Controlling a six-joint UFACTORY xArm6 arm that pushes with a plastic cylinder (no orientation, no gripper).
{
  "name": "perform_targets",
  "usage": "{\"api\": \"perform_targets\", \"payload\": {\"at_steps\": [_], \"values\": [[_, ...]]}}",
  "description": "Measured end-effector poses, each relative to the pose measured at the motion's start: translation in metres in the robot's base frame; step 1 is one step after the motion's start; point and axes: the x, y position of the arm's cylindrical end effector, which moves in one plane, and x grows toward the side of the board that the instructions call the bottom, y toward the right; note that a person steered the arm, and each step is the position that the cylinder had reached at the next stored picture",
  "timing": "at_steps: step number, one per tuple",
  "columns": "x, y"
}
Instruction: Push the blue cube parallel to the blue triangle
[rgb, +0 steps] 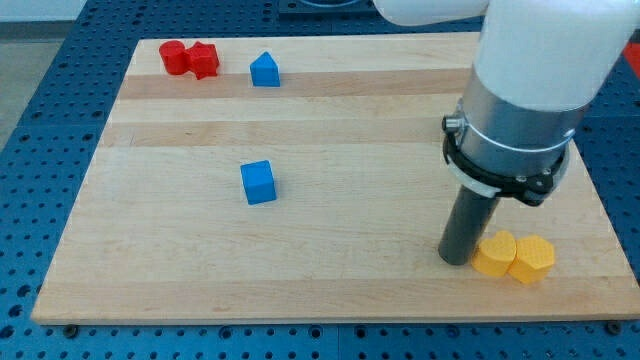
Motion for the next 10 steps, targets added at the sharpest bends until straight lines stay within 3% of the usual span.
{"api": "perform_targets", "payload": {"at_steps": [5,10], "values": [[-0.020,-0.154],[-0.095,-0.226]]}}
